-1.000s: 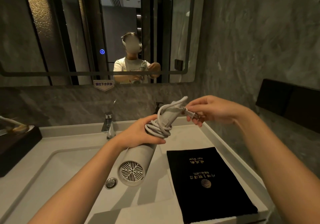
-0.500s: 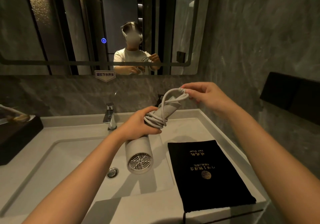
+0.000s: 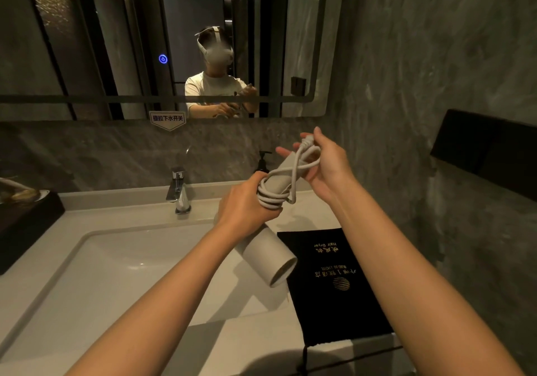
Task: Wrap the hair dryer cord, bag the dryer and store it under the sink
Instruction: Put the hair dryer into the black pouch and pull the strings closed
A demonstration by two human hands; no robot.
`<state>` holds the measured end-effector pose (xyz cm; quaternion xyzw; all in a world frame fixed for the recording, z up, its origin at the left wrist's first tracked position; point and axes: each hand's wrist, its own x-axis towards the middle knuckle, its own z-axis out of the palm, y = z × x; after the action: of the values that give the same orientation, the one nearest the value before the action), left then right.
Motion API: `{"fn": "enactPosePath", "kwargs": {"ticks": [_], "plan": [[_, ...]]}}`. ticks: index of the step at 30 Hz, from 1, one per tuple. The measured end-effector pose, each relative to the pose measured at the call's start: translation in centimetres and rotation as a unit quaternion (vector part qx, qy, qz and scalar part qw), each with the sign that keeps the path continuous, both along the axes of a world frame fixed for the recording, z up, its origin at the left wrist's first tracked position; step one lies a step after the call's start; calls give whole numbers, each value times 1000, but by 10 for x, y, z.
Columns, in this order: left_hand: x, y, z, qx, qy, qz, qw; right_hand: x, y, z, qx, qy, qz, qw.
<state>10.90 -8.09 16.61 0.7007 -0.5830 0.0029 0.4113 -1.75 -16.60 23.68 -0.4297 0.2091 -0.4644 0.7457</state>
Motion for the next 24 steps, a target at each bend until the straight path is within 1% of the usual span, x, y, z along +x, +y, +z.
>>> {"fn": "enactPosePath", "kwargs": {"ticks": [3, 5, 7, 9, 12, 14, 17, 20, 22, 24], "plan": [[-9, -7, -4, -28, 47, -17, 998, 3, 0, 2, 3, -60, 20, 998], [-18, -13, -8, -42, 64, -31, 997, 1, -3, 2, 12, -87, 8, 996], [-28, -22, -13, -43, 85, -46, 994, -4, -8, 0, 6, -92, -16, 996], [-39, -33, -19, -22, 109, -70, 991, -14, -16, -5, 1, -82, -34, 996], [-54, -48, -30, 46, 130, -136, 981, -35, -31, -22, 12, -63, -51, 997], [-64, -57, -40, 88, 159, -189, 965, -50, -40, -37, 15, -48, -64, 997], [-77, -73, -50, 154, 202, -261, 931, -71, -48, -64, 19, -22, -64, 997], [-91, -89, -56, 181, 250, -335, 890, -88, -53, -89, 31, -12, -45, 998], [-101, -97, -62, 203, 289, -366, 861, -98, -58, -100, 33, -8, -23, 999], [-109, -104, -71, 210, 310, -375, 848, -106, -64, -108, 26, 0, -8, 1000]]}}
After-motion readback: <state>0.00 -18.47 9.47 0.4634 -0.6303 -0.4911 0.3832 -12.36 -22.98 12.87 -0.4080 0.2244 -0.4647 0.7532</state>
